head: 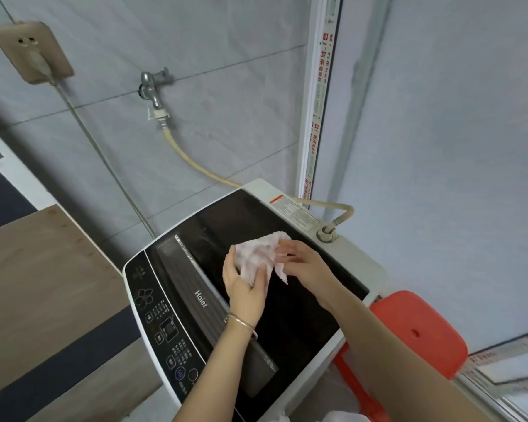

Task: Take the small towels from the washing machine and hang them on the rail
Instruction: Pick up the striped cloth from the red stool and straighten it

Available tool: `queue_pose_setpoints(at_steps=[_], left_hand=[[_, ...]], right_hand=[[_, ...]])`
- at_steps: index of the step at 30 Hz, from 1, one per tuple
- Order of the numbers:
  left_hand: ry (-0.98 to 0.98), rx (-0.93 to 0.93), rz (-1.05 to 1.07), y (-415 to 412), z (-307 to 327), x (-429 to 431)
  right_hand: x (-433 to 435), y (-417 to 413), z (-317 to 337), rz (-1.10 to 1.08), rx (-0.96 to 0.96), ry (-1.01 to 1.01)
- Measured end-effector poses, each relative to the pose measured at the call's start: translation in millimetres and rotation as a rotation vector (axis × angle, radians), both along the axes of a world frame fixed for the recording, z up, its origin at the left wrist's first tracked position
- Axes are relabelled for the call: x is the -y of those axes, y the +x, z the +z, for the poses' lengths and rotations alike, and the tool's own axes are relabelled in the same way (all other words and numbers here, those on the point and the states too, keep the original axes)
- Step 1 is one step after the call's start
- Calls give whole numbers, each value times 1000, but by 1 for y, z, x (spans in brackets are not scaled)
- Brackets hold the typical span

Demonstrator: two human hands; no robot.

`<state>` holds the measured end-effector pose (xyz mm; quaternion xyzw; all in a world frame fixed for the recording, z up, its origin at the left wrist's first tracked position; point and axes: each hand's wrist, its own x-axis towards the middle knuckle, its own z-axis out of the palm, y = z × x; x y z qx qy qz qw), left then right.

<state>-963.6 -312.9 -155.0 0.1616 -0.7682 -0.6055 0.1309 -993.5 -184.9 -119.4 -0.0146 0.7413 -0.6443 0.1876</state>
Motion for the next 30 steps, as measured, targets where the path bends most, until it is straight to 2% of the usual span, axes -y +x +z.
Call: queue_pose_setpoints(at_steps=[4,7,11,13,17,20,27,30], left_hand=[[-61,242,-181,-19,29,8],[168,64,-108,-18,58,12],[155,-28,-132,-23,66,23],[142,-30,-131,-26,66,26],[234,-31,-131,-26,67,24],[241,-21,-145,-27,65,26],[176,-15,-167,-29,62,31],[222,-5,-162,-29,61,30]], right_hand=[[10,3,5,12,-211,225],[21,0,1,-62,-290,448],[19,0,-2,-172,-345,495],[18,4,-1,-160,-435,513],[20,13,0,-103,-676,584],[16,12,0,16,-886,648],[10,-7,2,103,-1043,801],[7,-13,4,84,-1085,809]])
